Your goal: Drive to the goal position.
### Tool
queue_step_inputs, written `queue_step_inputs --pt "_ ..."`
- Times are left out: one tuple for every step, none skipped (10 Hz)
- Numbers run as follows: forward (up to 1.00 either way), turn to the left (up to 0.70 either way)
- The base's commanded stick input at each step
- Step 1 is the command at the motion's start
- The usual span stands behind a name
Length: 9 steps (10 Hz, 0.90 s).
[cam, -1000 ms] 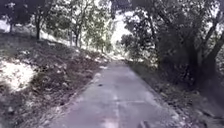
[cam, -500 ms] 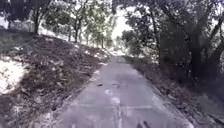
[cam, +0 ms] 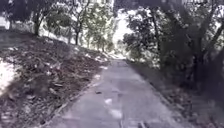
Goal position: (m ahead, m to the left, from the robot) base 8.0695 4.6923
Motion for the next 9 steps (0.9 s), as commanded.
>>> queue_step_inputs --pt "0.50 0.00" --pt "0.50 0.00" --pt "0.50 0.00" --pt "0.50 0.00" --pt "0.50 0.00" --pt "0.50 0.00" --pt "0.50 0.00" --pt "0.50 0.00" --pt "0.50 0.00"
